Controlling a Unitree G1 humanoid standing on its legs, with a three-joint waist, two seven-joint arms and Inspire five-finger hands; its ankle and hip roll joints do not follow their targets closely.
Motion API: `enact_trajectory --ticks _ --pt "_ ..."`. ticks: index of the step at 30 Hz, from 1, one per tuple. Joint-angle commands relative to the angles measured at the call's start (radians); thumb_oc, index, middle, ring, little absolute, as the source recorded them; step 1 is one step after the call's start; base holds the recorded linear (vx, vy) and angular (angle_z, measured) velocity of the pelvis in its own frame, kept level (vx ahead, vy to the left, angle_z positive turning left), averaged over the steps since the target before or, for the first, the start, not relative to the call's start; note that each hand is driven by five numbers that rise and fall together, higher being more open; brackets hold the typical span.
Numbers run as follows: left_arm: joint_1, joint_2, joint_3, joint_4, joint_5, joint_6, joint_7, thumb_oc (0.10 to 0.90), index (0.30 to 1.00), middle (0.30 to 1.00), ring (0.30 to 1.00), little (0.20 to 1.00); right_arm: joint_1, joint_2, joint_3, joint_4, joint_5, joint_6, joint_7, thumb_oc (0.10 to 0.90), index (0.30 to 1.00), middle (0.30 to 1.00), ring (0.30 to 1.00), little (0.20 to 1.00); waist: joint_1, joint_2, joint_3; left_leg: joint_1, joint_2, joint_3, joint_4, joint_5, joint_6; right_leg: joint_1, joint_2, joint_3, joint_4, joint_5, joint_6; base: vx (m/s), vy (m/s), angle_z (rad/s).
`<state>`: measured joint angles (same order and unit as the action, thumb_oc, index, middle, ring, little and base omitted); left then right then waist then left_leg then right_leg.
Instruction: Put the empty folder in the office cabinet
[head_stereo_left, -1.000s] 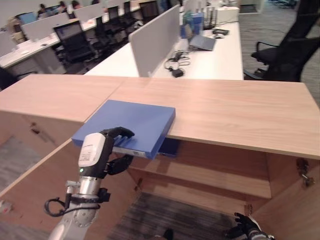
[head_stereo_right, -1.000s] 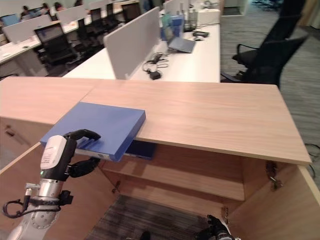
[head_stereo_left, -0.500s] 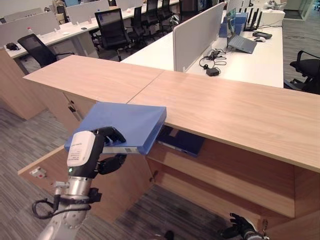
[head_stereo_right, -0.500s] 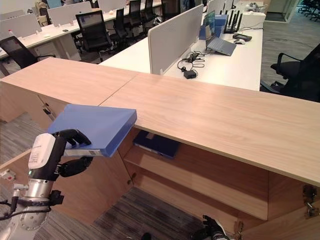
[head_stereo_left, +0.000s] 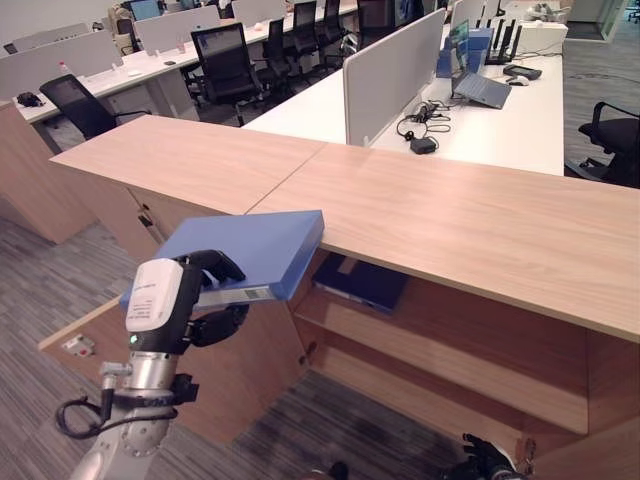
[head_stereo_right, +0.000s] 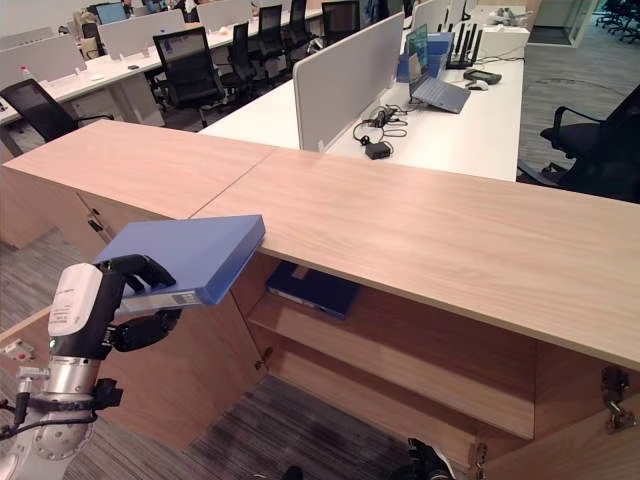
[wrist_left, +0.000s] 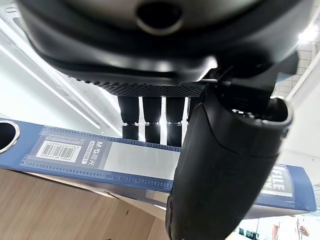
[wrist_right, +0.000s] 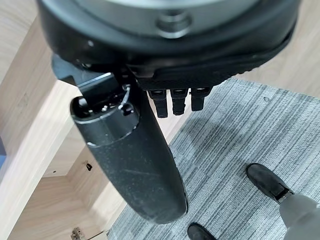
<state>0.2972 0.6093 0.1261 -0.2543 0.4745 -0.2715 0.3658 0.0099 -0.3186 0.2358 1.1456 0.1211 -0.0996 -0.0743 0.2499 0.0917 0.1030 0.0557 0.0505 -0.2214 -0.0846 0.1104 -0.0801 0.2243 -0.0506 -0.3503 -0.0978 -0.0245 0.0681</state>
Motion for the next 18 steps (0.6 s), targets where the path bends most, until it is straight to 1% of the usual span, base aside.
enact_trajectory --ticks 1,3,4,5,6,8,9,11,12,13,15,16,17,18 --pt "0.012 0.017 0.009 -0.047 -0.084 -0.001 -0.019 0.400 0.300 0.300 0.300 0.300 -0.069 -0.004 0.021 -0.005 -0.001 -0.035 -0.010 0.800 0.900 0.900 0.900 0.900 -0.004 -0.048 0.007 0.043 0.019 0.043 0.002 -0.097 -0.019 -0.022 -0.012 0.038 0.011 -0.080 0.022 0.00 0.000 0.00" --pt "-0.069 0.006 0.024 -0.143 -0.220 -0.026 -0.029 0.400 0.300 0.300 0.300 0.300 -0.068 -0.001 0.035 -0.005 -0.003 -0.034 -0.003 0.800 0.900 0.900 0.900 0.900 -0.016 -0.053 0.000 0.050 0.020 0.057 0.000 -0.103 -0.014 -0.025 -0.013 0.045 0.011 -0.075 0.026 0.00 0.000 0.00" --pt "-0.086 0.004 0.025 -0.163 -0.264 -0.032 -0.040 0.400 0.300 0.300 0.300 0.300 -0.068 -0.001 0.037 -0.006 0.000 -0.033 -0.001 0.800 0.900 0.900 0.900 0.900 -0.019 -0.054 -0.003 0.052 0.020 0.061 -0.001 -0.104 -0.013 -0.025 -0.014 0.047 0.011 -0.073 0.027 0.01 0.013 -0.06" --pt "-0.087 0.004 0.026 -0.165 -0.268 -0.031 -0.044 0.400 0.300 0.300 0.300 0.300 -0.069 -0.002 0.036 -0.006 0.000 -0.032 0.000 0.800 0.900 0.900 0.900 0.900 -0.018 -0.054 -0.002 0.052 0.020 0.062 -0.001 -0.104 -0.013 -0.026 -0.014 0.047 0.011 -0.073 0.027 0.00 0.015 -0.13" --pt "-0.120 0.009 0.027 -0.183 -0.370 -0.044 -0.079 0.400 0.300 0.300 0.300 0.300 -0.068 -0.006 0.037 -0.006 0.002 -0.028 0.005 0.800 0.900 0.900 0.900 0.900 -0.022 -0.053 -0.004 0.054 0.019 0.066 -0.002 -0.105 -0.012 -0.025 -0.016 0.048 0.011 -0.070 0.028 0.00 0.017 -0.24" --pt "-0.153 0.022 0.029 -0.211 -0.505 -0.059 -0.146 0.400 0.300 0.300 0.300 0.300 -0.070 -0.011 0.039 -0.006 -0.001 -0.023 0.016 0.800 0.900 0.900 0.900 0.900 -0.027 -0.050 -0.006 0.054 0.018 0.069 -0.003 -0.106 -0.011 -0.025 -0.018 0.049 0.011 -0.068 0.031 0.00 0.021 -0.18" --pt "-0.153 0.023 0.032 -0.212 -0.512 -0.058 -0.151 0.400 0.300 0.300 0.300 0.300 -0.071 -0.011 0.039 -0.006 -0.001 -0.023 0.017 0.800 0.900 0.900 0.900 0.900 -0.026 -0.050 -0.005 0.053 0.018 0.069 -0.003 -0.106 -0.011 -0.025 -0.018 0.049 0.011 -0.068 0.031 0.00 0.017 -0.04" --pt "-0.191 0.065 0.048 -0.227 -0.706 -0.062 -0.260 0.400 0.300 0.300 0.300 0.300 -0.074 -0.023 0.041 -0.012 0.003 -0.017 0.036 0.800 0.900 0.900 0.900 0.900 -0.033 -0.045 -0.009 0.056 0.017 0.073 -0.003 -0.108 -0.009 -0.024 -0.021 0.051 0.011 -0.066 0.033 0.00 0.025 -0.05" --pt "-0.212 0.123 0.081 -0.236 -0.877 -0.060 -0.349 0.400 0.300 0.300 0.300 0.300 -0.074 -0.028 0.040 -0.012 0.012 -0.013 0.058 0.800 0.900 0.900 0.900 0.900 -0.036 -0.041 -0.013 0.061 0.016 0.076 -0.003 -0.112 -0.008 -0.022 -0.022 0.055 0.011 -0.066 0.035 0.01 0.042 -0.08" --pt "-0.228 0.180 0.087 -0.231 -1.019 -0.048 -0.425 0.400 0.300 0.300 0.300 0.300 -0.071 -0.034 0.045 -0.005 0.006 -0.009 0.070 0.800 0.900 0.900 0.900 0.900 -0.039 -0.037 -0.017 0.066 0.016 0.080 -0.003 -0.115 -0.009 -0.019 -0.024 0.058 0.011 -0.065 0.035 0.01 0.042 -0.07" --pt "-0.232 0.220 0.095 -0.236 -1.151 -0.033 -0.504 0.400 0.300 0.300 0.300 0.300 -0.068 -0.038 0.050 -0.002 0.002 -0.005 0.086 0.800 0.900 0.900 0.900 0.900 -0.043 -0.036 -0.019 0.071 0.014 0.082 -0.003 -0.118 -0.009 -0.016 -0.025 0.063 0.011 -0.064 0.035 0.01 0.020 -0.04" --pt "-0.232 0.220 0.095 -0.235 -1.151 -0.033 -0.504 0.400 0.300 0.300 0.300 0.300 -0.068 -0.037 0.051 -0.002 0.002 -0.005 0.086 0.800 0.900 0.900 0.900 0.900 -0.043 -0.036 -0.019 0.072 0.014 0.083 -0.003 -0.118 -0.009 -0.016 -0.025 0.063 0.011 -0.064 0.035 0.00 0.016 -0.05" --pt "-0.239 0.257 0.095 -0.244 -1.245 -0.021 -0.560 0.400 0.300 0.300 0.300 0.300 -0.068 -0.042 0.053 0.008 0.000 -0.005 0.095 0.800 0.900 0.900 0.900 0.900 -0.045 -0.035 -0.021 0.075 0.013 0.087 -0.003 -0.120 -0.009 -0.015 -0.026 0.064 0.011 -0.063 0.037 0.00 0.018 -0.08" --pt "-0.238 0.274 0.099 -0.248 -1.277 -0.013 -0.580 0.400 0.300 0.300 0.300 0.300 -0.065 -0.043 0.051 0.013 0.000 -0.005 0.097 0.800 0.900 0.900 0.900 0.900 -0.045 -0.034 -0.022 0.076 0.012 0.088 -0.003 -0.121 -0.008 -0.013 -0.026 0.065 0.011 -0.063 0.037 0.00 0.033 -0.09"
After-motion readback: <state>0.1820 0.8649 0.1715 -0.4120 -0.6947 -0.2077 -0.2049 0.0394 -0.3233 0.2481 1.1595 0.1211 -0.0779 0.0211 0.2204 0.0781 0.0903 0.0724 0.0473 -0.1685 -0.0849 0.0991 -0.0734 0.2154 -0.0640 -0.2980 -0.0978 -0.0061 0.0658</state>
